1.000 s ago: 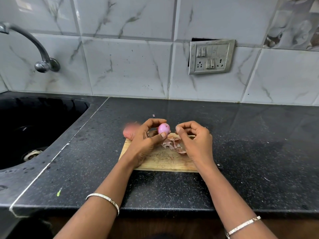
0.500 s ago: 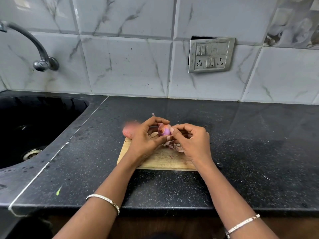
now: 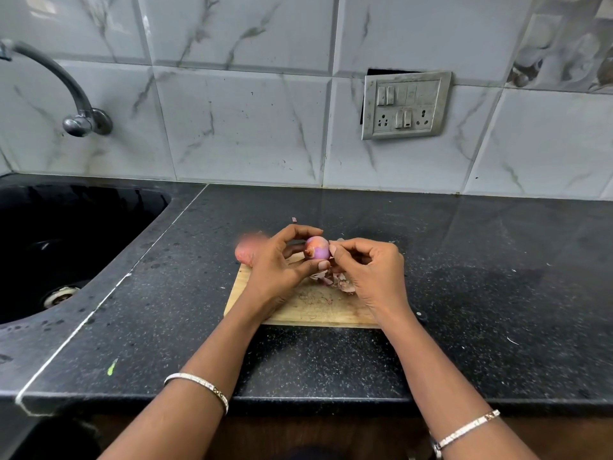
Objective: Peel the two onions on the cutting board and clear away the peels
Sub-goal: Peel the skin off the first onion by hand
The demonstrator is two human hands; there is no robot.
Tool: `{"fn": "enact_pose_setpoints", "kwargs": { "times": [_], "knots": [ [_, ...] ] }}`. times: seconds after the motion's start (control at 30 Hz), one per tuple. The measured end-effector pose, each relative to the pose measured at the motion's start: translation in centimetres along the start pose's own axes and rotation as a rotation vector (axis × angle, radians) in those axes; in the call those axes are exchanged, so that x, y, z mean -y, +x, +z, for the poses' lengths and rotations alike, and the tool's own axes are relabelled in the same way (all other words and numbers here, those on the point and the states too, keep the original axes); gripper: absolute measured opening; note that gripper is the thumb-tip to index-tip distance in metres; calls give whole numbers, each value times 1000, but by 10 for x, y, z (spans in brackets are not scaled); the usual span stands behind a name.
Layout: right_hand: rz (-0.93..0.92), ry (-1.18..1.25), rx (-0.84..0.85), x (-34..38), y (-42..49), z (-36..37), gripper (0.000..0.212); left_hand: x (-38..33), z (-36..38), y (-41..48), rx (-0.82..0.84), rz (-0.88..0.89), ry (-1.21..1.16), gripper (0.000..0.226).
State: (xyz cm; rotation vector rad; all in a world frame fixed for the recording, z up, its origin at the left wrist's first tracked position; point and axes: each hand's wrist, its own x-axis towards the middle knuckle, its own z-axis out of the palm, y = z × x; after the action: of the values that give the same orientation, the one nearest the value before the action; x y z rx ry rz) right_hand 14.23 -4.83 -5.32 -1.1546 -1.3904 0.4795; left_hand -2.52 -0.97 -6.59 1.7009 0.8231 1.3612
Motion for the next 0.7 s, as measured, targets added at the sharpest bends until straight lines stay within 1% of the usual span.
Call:
{"fn": "enact_pose_setpoints", "kwargs": {
  "times": [0.13,0.4,0.6,0.7],
  "knots": [
    [-3,4,-5,2,0,-1,8,-2,-2,-1,-18,42,61,49],
    [-10,3,-32,0,2,-1,13,-2,-1,0,-2,16,35,50],
    [9,39,1,-1,1,-1,5,0,-1,1,-1,6,8,53],
    [-21,-20,-12,-2,1,-1,10,0,-1,1,10,15,30,52]
  ]
}}
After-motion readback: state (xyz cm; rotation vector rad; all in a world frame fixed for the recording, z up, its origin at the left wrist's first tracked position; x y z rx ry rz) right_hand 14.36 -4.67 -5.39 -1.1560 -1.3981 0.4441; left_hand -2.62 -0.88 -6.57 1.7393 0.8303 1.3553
